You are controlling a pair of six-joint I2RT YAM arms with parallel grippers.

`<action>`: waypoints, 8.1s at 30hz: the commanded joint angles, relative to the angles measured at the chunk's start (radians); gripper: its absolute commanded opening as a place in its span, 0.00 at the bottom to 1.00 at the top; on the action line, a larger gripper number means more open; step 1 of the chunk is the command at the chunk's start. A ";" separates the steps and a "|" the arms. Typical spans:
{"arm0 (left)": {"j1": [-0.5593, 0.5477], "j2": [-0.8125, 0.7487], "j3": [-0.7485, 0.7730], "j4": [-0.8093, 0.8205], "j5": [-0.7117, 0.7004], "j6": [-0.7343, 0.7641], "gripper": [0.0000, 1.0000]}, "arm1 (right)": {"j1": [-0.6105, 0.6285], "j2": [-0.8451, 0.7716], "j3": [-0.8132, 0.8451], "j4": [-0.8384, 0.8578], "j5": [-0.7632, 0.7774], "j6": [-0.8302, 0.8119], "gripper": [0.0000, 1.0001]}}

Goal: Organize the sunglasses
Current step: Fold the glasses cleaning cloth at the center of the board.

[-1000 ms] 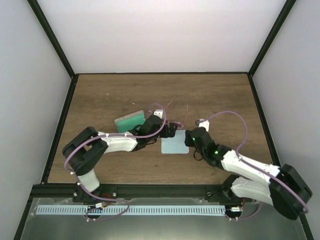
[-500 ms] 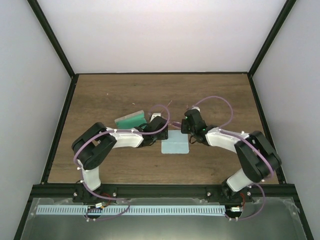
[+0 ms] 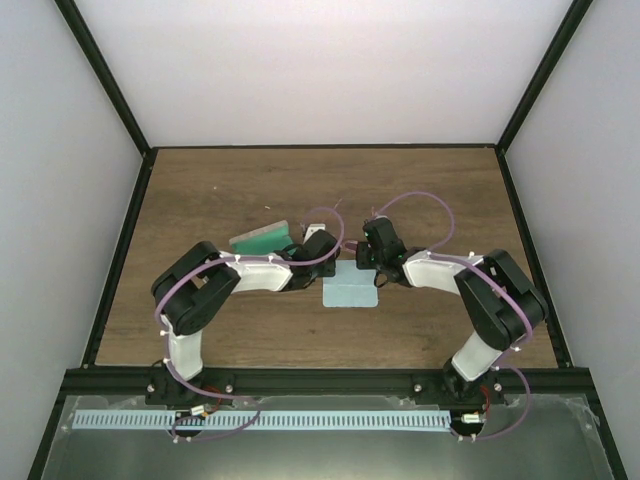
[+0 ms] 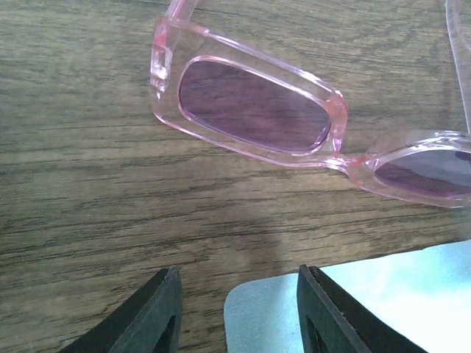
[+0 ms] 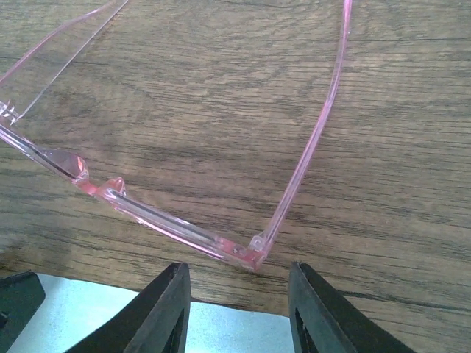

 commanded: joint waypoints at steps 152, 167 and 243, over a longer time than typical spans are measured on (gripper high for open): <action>-0.050 -0.065 -0.095 -0.007 -0.039 -0.001 0.26 | -0.018 0.049 0.006 0.100 -0.073 -0.006 0.39; -0.053 -0.022 -0.067 -0.033 -0.046 0.000 0.14 | -0.018 0.050 0.006 0.101 -0.072 -0.004 0.39; -0.053 0.007 -0.025 -0.052 -0.077 0.019 0.04 | 0.016 0.046 -0.055 0.068 -0.031 -0.012 0.19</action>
